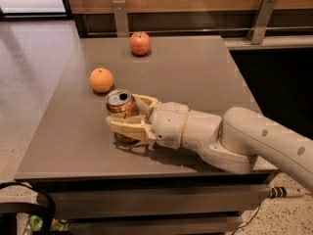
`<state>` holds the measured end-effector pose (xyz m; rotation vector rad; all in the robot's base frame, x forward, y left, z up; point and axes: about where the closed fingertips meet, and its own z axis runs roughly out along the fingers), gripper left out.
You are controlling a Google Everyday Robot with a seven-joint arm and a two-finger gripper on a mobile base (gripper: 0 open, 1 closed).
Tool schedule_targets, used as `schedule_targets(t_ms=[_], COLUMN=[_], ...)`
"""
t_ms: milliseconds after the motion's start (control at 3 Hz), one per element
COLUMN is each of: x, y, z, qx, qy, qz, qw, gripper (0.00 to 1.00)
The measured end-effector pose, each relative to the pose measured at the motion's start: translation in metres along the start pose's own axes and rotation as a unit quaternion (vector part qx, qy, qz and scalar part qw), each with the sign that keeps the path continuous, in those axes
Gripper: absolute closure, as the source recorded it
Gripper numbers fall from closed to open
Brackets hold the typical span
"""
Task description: Place orange can upright
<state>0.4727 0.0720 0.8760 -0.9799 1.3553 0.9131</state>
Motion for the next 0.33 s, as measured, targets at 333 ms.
schedule_targets(t_ms=[333], x=[-0.0010], y=[0.0015], z=[0.0016], qx=[-0.002], qy=[0.000], qz=[-0.001], qw=[1.0000], gripper=[0.03])
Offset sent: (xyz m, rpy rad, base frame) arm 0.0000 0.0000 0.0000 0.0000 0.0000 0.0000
